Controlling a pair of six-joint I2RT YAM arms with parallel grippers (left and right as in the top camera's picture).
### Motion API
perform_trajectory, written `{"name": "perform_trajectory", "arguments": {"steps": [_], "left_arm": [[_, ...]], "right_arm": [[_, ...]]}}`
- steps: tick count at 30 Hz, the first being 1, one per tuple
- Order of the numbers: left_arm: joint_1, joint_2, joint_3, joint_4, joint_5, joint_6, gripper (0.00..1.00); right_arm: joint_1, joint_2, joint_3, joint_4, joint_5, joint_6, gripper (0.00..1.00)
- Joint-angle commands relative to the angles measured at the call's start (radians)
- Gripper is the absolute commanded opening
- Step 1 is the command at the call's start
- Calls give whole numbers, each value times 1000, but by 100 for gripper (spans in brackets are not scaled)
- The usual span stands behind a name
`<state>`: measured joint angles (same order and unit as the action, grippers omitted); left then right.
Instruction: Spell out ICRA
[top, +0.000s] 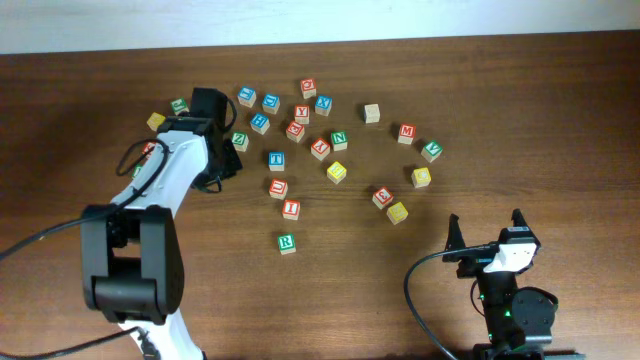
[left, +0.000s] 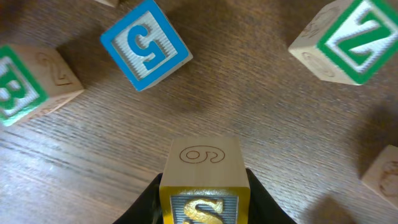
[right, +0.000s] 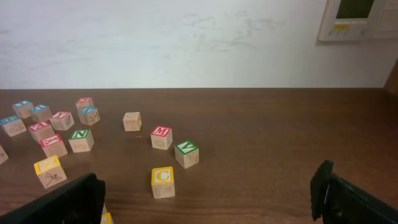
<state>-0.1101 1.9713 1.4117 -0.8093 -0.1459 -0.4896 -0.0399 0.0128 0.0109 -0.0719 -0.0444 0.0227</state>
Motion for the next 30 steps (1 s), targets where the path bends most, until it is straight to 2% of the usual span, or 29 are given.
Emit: {"name": "perform_trajectory", "arguments": {"steps": [1,2,3,6,9,12,14,17,20,22,26,30], "left_arm": [[-2,29,-9,8,28,13,48],[-1,29,-9,8,30,13,56],[-1,29,-9,8,30,13,60],[0,23,-5,3,30,13,58],[-1,-23,43,-66,69,14,58],[-4,-136,68,-138,263,76,57],[-69,-164,66,-250,375,99,57],[-170,-163,20,-265,346,98,56],[-330,-151,-81,-177,170,-20,56],[-383,-150,-137,-100,132,-21,57],[-397,-150,-168,-47,5,-13,58],[-397,-148,-168,-4,-20,40,61]], "right_arm": [[-6,-6,-5,-6,4,4,98],[-6,-6,-5,-6,4,4,98],[-6,-5,-5,-6,4,4,99],[-6,-6,-5,-6,4,4,98],[-6,-6,-5,-6,5,4,98],[-6,-6,-5,-6,4,4,98],[-6,-5,-5,-6,4,4,98],[-6,-6,-5,-6,4,4,98],[-6,-6,-5,-6,4,4,98],[-6,-6,-5,-6,4,4,98],[-6,-6,-5,-6,5,4,98],[-6,-6,-5,-6,4,4,98]]}}
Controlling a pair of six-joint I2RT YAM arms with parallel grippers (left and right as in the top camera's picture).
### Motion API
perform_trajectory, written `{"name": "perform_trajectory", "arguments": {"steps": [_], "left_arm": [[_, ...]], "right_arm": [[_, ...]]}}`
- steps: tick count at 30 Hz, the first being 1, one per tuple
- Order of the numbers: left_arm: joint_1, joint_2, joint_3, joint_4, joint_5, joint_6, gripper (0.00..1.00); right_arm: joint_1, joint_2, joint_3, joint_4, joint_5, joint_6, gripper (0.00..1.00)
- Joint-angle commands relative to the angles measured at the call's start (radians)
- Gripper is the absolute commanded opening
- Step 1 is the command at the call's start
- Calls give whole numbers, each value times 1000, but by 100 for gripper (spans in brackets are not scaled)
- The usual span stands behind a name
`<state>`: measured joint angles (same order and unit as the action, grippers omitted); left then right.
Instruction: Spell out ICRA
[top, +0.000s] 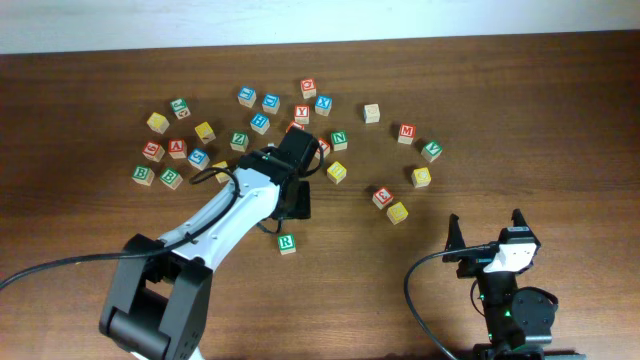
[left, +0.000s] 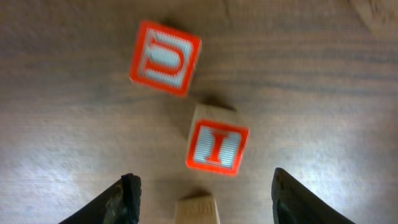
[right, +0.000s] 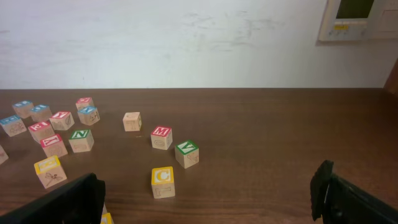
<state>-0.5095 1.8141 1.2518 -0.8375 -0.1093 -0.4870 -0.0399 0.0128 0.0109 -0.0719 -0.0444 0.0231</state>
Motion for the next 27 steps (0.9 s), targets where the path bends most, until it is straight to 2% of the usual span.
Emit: {"name": "perform_trajectory", "arguments": {"steps": [1,10,18,22,27], "left_arm": [[2,10,-8,40,-56,51,62],[2,102,-8,60,-11,63,52],[2,105,-8,109,-11,63,39],[2,106,-8,107,69,100,40],[2,115,-8,105,60,100,36]], "right_arm": [[-6,-6,-5,-6,4,3,98],[-6,-6,-5,-6,4,3,98],[-6,-6,-5,-6,4,3,98],[-6,-6,-5,-6,4,3,98],[-6,-6,-5,-6,4,3,98]]}}
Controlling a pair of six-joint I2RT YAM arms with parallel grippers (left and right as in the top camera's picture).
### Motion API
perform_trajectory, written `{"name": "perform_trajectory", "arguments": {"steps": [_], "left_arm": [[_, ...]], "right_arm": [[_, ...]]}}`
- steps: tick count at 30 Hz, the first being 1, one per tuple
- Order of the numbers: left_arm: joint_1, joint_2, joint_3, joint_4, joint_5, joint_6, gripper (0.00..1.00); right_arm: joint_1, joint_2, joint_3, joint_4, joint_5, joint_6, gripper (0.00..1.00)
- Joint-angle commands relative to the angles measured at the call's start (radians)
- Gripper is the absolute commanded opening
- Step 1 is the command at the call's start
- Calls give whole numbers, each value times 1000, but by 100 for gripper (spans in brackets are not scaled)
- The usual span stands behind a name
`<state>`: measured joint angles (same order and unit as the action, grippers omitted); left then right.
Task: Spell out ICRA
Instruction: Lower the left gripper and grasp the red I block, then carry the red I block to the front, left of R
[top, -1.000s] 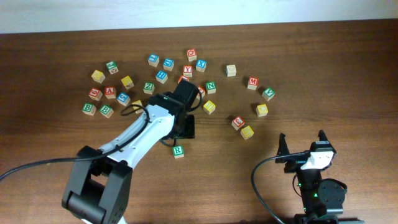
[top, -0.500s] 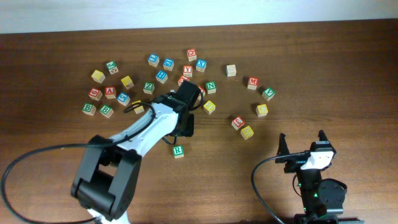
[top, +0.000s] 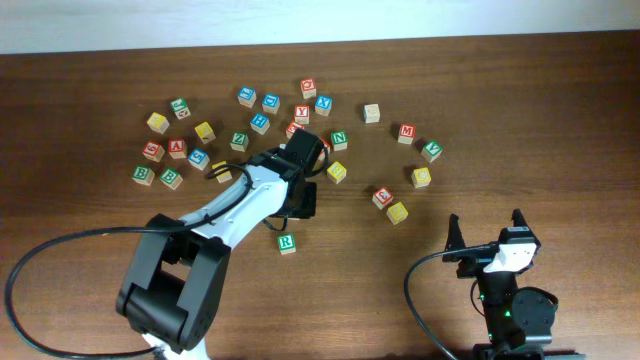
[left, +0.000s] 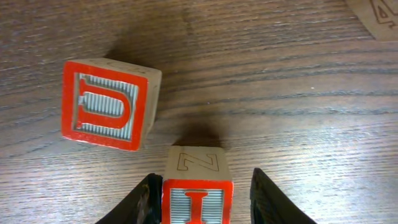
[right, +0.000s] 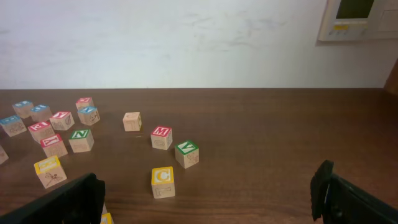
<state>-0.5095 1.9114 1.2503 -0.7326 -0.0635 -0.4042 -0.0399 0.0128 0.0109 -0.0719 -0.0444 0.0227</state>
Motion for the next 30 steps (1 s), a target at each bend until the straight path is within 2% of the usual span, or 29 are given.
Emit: {"name": "perform_trajectory", "arguments": {"steps": [1,3,6,10,14,21,26,30], "left_arm": [[2,29,-6,-1,11,17,34],[2,56,-6,-2,11,17,33],[2,67,-4,-2,-4,17,25],[2,67,27,-19,-4,17,24],[3,67,111,-104,-4,16,17],[20,8,216,-236,-4,16,17],[137,-166,260,-388,-9,16,18],[245,-206,230,-571,-8,13,17]], "right_arm": [[-6,-6,-5,-6,4,4,98],[-6,-6,-5,-6,4,4,98],[-6,-6,-5,-6,4,4,98],[-6,-6,-5,-6,4,4,98],[-6,-6,-5,-6,4,4,98],[-6,-6,-5,-6,4,4,98],[-6,-6,-5,-6,4,4,98],[-6,-5,-5,-6,4,4,98]]}}
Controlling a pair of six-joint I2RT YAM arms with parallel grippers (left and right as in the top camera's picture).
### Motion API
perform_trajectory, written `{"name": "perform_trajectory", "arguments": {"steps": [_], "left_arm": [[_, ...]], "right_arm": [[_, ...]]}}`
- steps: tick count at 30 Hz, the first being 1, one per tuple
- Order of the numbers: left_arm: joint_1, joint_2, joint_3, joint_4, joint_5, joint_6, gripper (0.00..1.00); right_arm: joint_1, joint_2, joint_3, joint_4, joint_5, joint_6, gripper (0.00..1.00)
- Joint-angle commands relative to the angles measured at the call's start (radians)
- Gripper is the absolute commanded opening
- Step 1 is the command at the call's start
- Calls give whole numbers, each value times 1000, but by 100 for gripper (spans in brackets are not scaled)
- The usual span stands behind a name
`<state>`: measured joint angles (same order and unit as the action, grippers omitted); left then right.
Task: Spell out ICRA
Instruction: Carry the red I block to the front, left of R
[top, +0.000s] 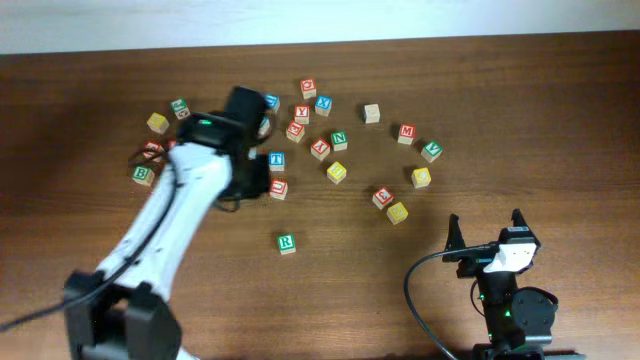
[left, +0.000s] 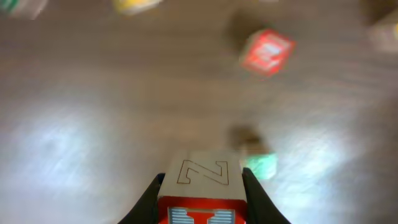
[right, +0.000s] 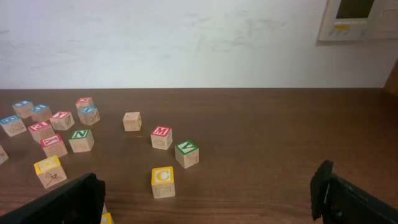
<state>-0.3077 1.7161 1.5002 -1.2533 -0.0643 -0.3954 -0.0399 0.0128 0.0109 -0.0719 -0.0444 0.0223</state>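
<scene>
My left gripper is shut on the red I block, whose top face bears an engraved Z, and holds it above the table in a blurred left wrist view. Overhead, that gripper is left of the red U block and hides the I block. The green R block lies alone toward the front. The yellow C block sits at the right and also shows as C block. My right gripper rests open at the front right, far from all blocks. I cannot pick out an A block.
Several letter blocks are scattered across the back of the table, among them the blue T, green N, red M and green V. A smaller cluster lies at the left by the green B block.
The left gripper, then set around the I block on the table below the U, is now shut on it, lifted, and further left. The right arm has not moved.
The left gripper first held a yellow S block down among the left cluster. Then it was open above the U and I blocks, without the S. Then its fingers stood on either side of the I. Now it holds the I up off the table.
</scene>
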Motion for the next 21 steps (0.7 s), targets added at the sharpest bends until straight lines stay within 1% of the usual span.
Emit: {"name": "perform_trajectory", "arguments": {"steps": [1,3,5,8,10,13,17,19,21], "left_arm": [[56,-10,-63,-53,-7,4,17],[66,-10,-191,-6,-6,-21,17],[65,-10,-282,35,12,-45,17],[46,-10,-415,134,120,-45,15],[1,-10,-482,205,155,-104,15],[-74,-10,-520,299,154,-190,17],[-119,-10,-520,391,154,-196,17],[-121,-9,-520,407,110,-196,17],[-121,-9,-520,405,31,-196,18]], "right_arm": [[-6,-6,-5,-6,4,4,98],[-6,-5,-5,-6,4,4,98],[-6,-6,-5,-6,4,4,98],[-6,-6,-5,-6,4,4,98],[-6,-6,-5,-6,4,4,98],[-6,-6,-5,-6,4,4,98],[-6,-6,-5,-6,4,4,98],[-6,-6,-5,-6,4,4,98],[-6,-6,-5,-6,4,4,98]]}}
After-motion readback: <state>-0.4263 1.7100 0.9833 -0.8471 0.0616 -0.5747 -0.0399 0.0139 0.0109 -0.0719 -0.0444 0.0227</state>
